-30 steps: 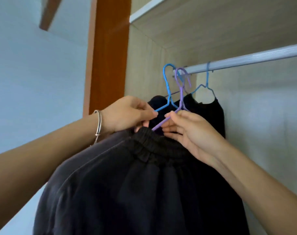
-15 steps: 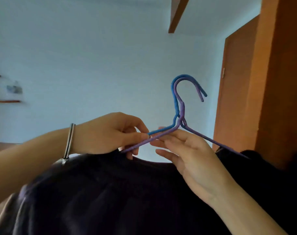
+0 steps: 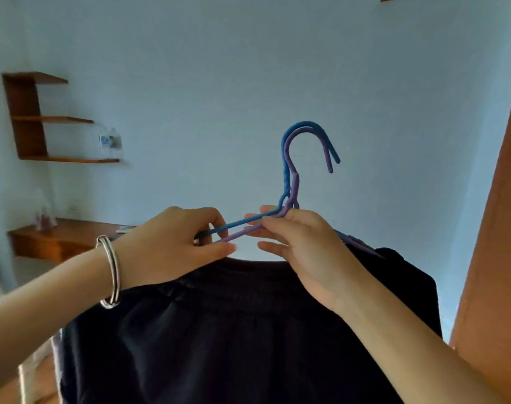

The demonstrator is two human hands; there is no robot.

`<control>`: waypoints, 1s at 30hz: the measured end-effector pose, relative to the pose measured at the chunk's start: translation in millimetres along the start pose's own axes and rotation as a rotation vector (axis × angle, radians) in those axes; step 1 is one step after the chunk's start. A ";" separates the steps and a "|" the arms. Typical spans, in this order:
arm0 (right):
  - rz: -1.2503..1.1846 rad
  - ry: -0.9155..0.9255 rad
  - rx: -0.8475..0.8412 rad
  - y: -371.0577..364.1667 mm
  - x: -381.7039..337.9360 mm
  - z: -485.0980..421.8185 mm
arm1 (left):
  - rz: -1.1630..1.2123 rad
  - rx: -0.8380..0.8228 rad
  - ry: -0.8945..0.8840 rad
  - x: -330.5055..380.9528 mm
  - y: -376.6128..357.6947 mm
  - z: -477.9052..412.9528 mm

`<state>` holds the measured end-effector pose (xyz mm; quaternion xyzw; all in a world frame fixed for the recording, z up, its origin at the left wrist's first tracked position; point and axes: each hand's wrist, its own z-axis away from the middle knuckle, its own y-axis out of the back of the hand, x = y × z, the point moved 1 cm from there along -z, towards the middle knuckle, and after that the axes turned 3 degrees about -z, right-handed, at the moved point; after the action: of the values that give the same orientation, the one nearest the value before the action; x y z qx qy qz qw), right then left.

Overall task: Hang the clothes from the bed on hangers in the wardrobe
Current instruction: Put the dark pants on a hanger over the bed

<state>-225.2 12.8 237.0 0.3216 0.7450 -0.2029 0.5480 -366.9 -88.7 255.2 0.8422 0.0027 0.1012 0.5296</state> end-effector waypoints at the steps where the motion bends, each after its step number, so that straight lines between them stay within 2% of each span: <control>1: 0.042 0.001 -0.008 1.4 6.3 -11.1 | -0.074 0.018 0.005 -6.0 -6.2 -5.8; 3: 0.185 0.008 -0.007 7.8 18.3 -34.0 | -0.221 0.082 0.002 -17.8 -20.3 -20.9; 7: 0.427 -0.042 -0.149 33.9 43.9 -82.8 | -0.200 0.152 0.029 -43.3 -53.4 -65.7; 9: 0.478 0.007 -0.184 52.4 58.8 -106.6 | -0.222 0.146 0.064 -59.1 -72.8 -93.4; 13: 0.409 0.208 0.059 111.1 98.5 -178.9 | -0.316 0.157 0.169 -95.5 -108.1 -149.7; 15: 0.437 0.244 0.121 139.5 120.7 -227.5 | -0.359 0.165 0.225 -113.0 -121.4 -181.4; 19: 0.611 0.133 -0.075 167.6 168.3 -324.1 | -0.419 0.179 0.317 -140.1 -137.9 -245.1; 22: 0.697 0.174 -0.193 161.5 189.0 -382.3 | -0.465 0.219 0.392 -158.5 -143.4 -276.9; 27: 0.773 0.393 -0.267 115.7 203.1 -454.6 | -0.527 0.297 0.513 -197.6 -143.7 -286.6; 30: 0.956 0.623 -0.273 74.2 209.7 -497.3 | -0.536 0.329 0.576 -223.0 -141.1 -270.7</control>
<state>-554.7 445.1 199.7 0.5931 0.6624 0.2686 0.3704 -617.7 189.7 205.1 0.8225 0.3852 0.1893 0.3732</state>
